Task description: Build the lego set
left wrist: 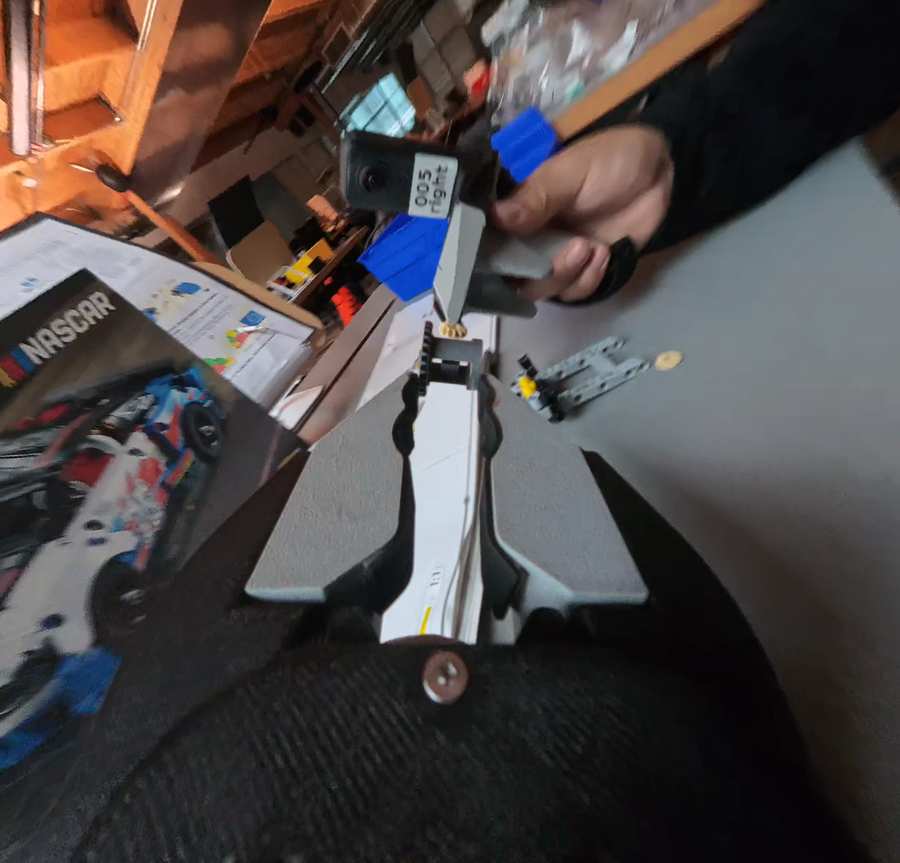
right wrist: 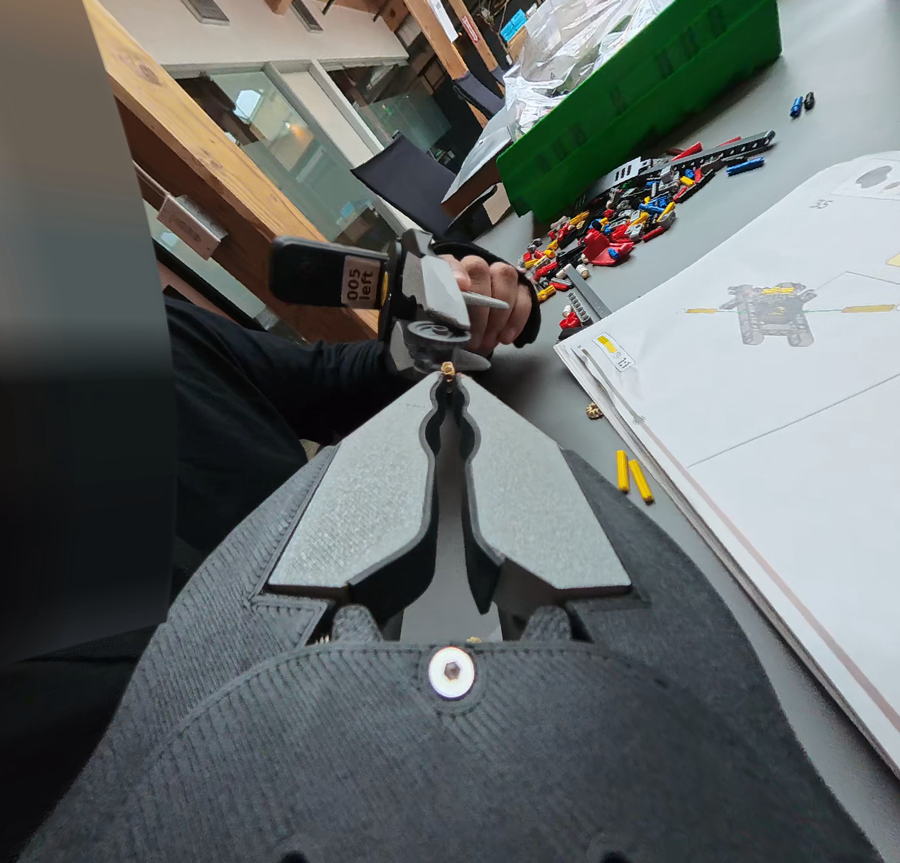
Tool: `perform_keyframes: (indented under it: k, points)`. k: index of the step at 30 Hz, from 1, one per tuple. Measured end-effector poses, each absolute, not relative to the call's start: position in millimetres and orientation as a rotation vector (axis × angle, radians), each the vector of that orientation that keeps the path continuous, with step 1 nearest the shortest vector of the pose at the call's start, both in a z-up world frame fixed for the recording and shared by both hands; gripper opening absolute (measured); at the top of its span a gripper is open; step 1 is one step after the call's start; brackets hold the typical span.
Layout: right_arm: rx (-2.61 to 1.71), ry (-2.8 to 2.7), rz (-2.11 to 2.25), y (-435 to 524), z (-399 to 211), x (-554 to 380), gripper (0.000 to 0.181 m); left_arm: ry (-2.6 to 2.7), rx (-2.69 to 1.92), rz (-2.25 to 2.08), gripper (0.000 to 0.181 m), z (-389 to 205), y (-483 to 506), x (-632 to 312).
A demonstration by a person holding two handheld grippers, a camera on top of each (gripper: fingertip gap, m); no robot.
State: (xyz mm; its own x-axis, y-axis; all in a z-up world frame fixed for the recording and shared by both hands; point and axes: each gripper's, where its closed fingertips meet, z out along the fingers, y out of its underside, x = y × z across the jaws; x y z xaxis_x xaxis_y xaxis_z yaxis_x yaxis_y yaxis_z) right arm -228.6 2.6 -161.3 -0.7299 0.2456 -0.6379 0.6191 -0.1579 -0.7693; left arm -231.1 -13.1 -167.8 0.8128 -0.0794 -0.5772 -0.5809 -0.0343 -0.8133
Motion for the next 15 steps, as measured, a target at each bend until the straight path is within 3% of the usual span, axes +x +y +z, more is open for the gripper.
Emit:
perform_keyframes:
  k: [15]
  points:
    - [0.708,2.317,-2.225,-5.6,-130.2,-208.5,0.0,0.197,-1.441,-0.657,0.021,-139.6,-25.2,-210.5]
